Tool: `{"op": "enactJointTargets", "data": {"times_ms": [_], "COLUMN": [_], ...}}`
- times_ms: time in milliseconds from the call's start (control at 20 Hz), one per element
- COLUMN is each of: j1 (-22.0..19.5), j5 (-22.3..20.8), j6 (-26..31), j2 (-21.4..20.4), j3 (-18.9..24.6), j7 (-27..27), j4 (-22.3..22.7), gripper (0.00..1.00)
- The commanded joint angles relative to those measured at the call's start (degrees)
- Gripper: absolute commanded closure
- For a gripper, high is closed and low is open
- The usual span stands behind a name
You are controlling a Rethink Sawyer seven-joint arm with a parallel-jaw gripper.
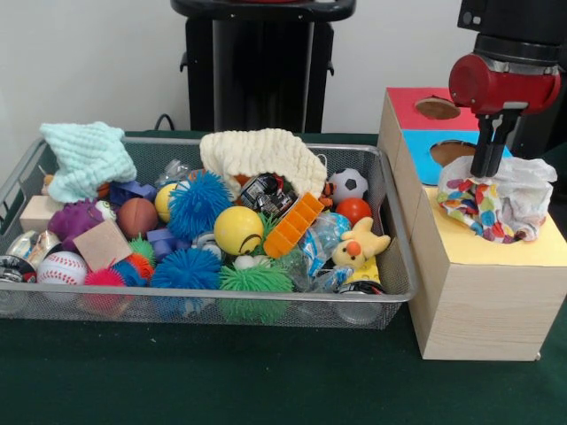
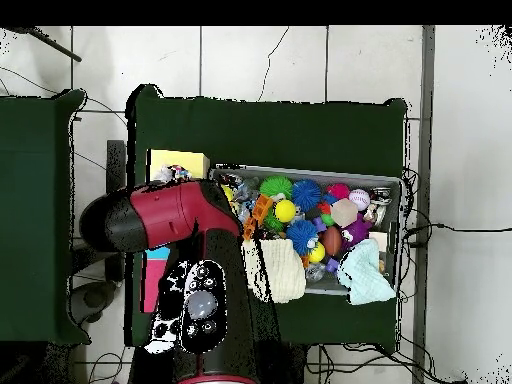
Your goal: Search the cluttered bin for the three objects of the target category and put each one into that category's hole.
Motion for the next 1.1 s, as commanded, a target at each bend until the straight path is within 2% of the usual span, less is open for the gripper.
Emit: {"op": "enactJointTargets", "data": {"times_ms": [50,1100], "j1": [-0.44,0.54], "j5": [-2.27,-2.37], "j6": [-1.2,-2.49], "j2": [2.38,4.26], "j3": [3.6,3.02], "j7": [3.63,5.53], "j4": [4.48,4.54], "gripper": [1.0,1.0]}}
